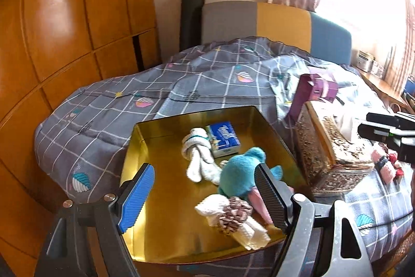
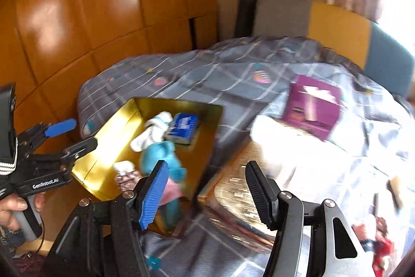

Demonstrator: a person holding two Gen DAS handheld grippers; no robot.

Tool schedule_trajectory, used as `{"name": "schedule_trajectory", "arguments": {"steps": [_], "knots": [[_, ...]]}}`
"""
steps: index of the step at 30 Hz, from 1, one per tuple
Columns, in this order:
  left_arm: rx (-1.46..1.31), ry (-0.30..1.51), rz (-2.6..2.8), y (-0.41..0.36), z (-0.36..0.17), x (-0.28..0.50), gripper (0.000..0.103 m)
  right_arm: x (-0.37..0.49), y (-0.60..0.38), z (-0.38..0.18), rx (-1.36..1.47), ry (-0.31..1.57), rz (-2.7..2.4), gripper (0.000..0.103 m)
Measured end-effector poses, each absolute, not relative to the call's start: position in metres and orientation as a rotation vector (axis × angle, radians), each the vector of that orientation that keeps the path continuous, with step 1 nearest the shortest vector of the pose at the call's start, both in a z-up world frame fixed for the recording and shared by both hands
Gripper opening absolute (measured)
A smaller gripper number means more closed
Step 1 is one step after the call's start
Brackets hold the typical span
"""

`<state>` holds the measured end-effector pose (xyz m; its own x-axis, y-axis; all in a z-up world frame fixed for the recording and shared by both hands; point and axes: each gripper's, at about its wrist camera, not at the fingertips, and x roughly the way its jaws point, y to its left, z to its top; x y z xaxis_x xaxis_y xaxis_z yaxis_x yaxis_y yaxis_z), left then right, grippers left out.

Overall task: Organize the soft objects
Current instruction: 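Move the left tool back to the pile and grasp the pink dishcloth roll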

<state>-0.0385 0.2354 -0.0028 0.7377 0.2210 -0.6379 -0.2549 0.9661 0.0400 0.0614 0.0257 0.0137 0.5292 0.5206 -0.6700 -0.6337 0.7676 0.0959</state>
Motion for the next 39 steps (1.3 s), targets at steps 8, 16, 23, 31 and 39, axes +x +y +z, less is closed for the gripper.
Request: {"name": "schedule_trajectory", "arguments": {"steps": [8,16,23,31,39], "knots": [[0.031,0.645,0.171,0.198,0.018,-0.028,0.081,0.082,-0.071,0.022,-0.055,0.717,0.476,0.077],[0.098,0.636,0.028,0.15,0.032,-0.003,0.081,0.101,-0.183,0.014,0.031,0.707,0.141,0.083],[0.165,0.646,-0.129,0.089,0.034,0.012,0.081,0.117,-0.271,-0.007,0.088,0.687,-0.192,0.087],[0.262,0.687,-0.291,0.014,0.026,0.031,0.081,0.11,-0.333,-0.027,0.314,0.69,-0.294,0.087],[0.282,0.806,-0.435,-0.057,-0.001,0.061,0.081,0.105,-0.346,-0.029,0.446,0.677,-0.284,0.088]]}}
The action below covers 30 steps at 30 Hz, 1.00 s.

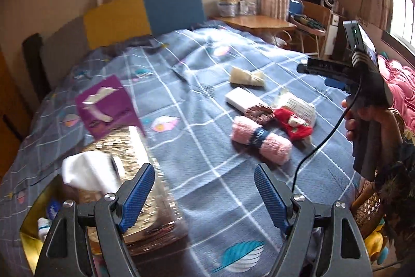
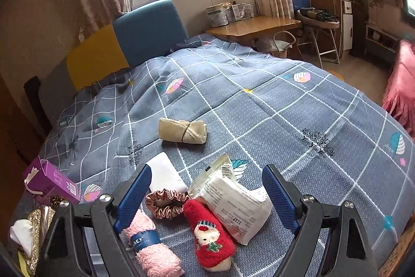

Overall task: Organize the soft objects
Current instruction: 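Move the left tool back to the pile and grasp the pink dishcloth roll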

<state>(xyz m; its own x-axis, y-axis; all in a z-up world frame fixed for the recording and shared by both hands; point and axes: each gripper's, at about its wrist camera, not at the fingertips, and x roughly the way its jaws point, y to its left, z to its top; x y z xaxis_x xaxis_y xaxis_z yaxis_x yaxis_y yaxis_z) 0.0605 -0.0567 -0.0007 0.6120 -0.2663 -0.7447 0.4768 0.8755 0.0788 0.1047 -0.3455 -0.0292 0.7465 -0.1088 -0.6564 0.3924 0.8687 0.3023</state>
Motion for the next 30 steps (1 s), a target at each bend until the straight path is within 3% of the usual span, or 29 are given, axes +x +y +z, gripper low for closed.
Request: {"name": "schedule_trajectory", "arguments": {"steps": [14,24,26,30], "knots": [[0.028,1.157,-0.506,-0.136,-0.083,0.148,0.077,0.101,-0.365,-0.039,0.583,0.69,-0.288,0.088],[-0.026,1.24,-0.446,-0.174,-0.124,0.182,0.076,0.104,-0.369,-0.046,0.636,0.712,-0.258,0.088],[-0.032,1.231,-0.458,-0.166,-0.126,0.178,0.052,0.105,-0.368,-0.047,0.629,0.721,-0.254,0.088],[0.009,1.147,-0.513,-0.145,-0.108,0.157,0.045,0.111,-0.361,-0.049,0.591,0.746,-0.232,0.087]]}}
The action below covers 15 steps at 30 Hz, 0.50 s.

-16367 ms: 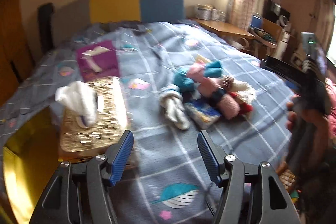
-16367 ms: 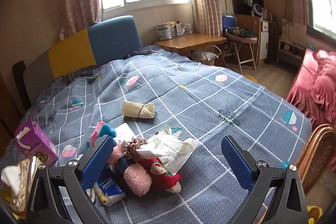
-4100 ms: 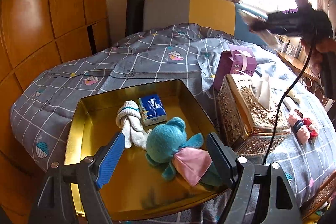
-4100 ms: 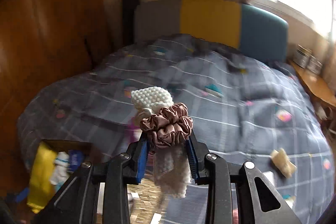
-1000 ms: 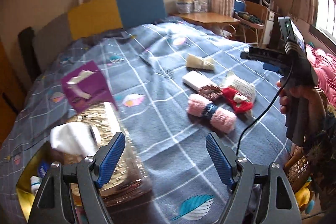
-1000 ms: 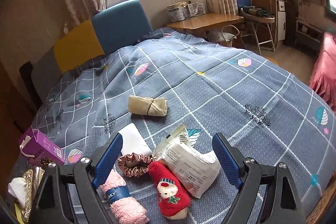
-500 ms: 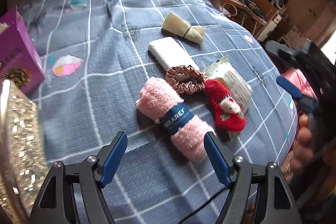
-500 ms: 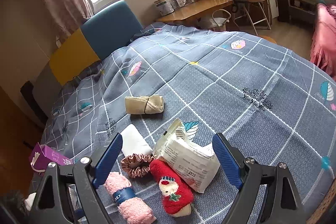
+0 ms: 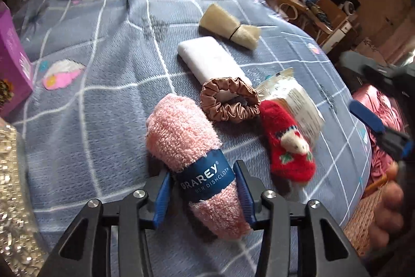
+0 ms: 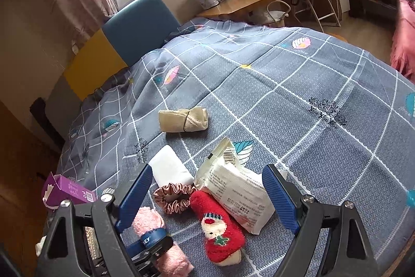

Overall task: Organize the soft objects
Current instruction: 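Move the left tool back to the pile and grasp the pink dishcloth roll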

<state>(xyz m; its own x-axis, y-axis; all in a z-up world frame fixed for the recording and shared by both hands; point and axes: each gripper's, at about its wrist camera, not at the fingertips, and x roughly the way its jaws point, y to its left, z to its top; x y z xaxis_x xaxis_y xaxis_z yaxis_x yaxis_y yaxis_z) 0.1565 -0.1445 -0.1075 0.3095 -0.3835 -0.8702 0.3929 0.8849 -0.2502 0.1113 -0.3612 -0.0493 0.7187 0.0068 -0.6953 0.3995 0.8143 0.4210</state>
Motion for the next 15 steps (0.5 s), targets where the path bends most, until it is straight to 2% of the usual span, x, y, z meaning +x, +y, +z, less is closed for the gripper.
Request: {"name": "schedule_trajectory", "arguments": {"steps": [4,8,11,14,15], "knots": [[0.019,1.144,-0.542,-0.118,-0.104,0.136,0.044,0.122,-0.342,-0.056,0.485,0.817,-0.186,0.08],[0.032,1.165,-0.532,-0.102,-0.121,0.131,0.045,0.135,-0.313,-0.068,0.363,0.922,-0.092,0.074],[-0.039,1.183,-0.536,-0.091,-0.124,0.136,0.046,0.147,-0.282,-0.075,0.175,0.984,-0.021,0.075],[-0.033,1.172,-0.536,-0.093,-0.125,0.135,0.047,0.163,-0.254,-0.086,-0.033,1.027,0.031,0.086],[-0.028,1.167,-0.536,-0.095,-0.125,0.135,0.047,0.169,-0.25,-0.09,-0.086,1.035,0.032,0.086]]}}
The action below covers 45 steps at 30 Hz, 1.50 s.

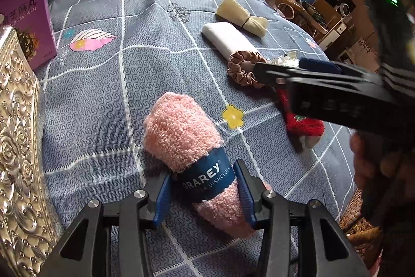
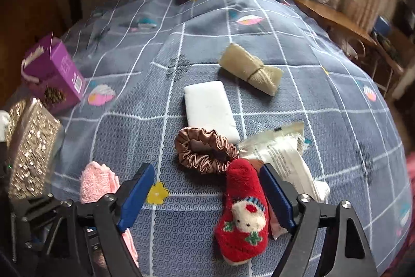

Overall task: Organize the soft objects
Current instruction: 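Grasp the brown satin scrunchie with the right tool while the left tool lifts the dishcloth, then carry the pink dishcloth into the gold tray and open the left tool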

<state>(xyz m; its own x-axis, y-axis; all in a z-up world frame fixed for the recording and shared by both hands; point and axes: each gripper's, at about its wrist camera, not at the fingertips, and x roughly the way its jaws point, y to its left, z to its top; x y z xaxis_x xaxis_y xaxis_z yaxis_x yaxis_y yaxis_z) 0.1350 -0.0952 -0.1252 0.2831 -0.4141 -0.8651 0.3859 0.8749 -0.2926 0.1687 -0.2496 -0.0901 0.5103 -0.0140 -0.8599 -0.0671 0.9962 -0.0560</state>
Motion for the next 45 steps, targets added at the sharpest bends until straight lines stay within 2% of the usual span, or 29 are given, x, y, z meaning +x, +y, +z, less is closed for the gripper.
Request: {"name": "schedule_trajectory", "arguments": {"steps": [5,9,10,12,13,19,23,27,32,39,45], "knots": [[-0.046,1.157,-0.547,-0.097,-0.129,0.136,0.05,0.192,-0.236,-0.111,-0.266,1.063,0.063,0.086],[-0.053,1.142,-0.546,-0.095,-0.129,0.134,0.05,0.203,-0.24,-0.127,-0.285,1.09,0.058,0.083],[-0.06,1.138,-0.546,-0.093,-0.129,0.132,0.05,0.203,-0.243,-0.13,-0.264,1.11,0.07,0.063],[-0.077,1.134,-0.545,-0.091,-0.129,0.131,0.051,0.199,-0.244,-0.125,-0.258,1.107,0.083,0.037],[-0.08,1.132,-0.545,-0.089,-0.129,0.129,0.051,0.196,-0.244,-0.122,-0.252,1.102,0.082,0.016],[-0.063,1.118,-0.539,-0.088,-0.127,0.122,0.051,0.179,-0.248,-0.099,0.052,1.109,0.256,0.016],[-0.037,1.116,-0.534,-0.091,-0.124,0.12,0.048,0.183,-0.239,-0.127,0.027,1.239,0.239,0.017],[0.012,1.124,-0.512,-0.099,-0.113,0.123,0.042,0.184,-0.241,-0.132,0.056,1.25,0.238,0.019],[0.051,1.055,-0.484,-0.101,-0.07,0.139,0.041,0.185,-0.246,-0.133,0.115,1.258,0.241,0.019],[-0.008,1.005,-0.386,-0.093,-0.002,0.224,0.041,0.185,-0.243,-0.133,0.064,1.248,0.243,0.019],[-0.103,0.943,-0.21,-0.03,0.049,0.291,0.042,0.181,-0.231,-0.133,-0.029,1.227,0.245,0.019]]}}
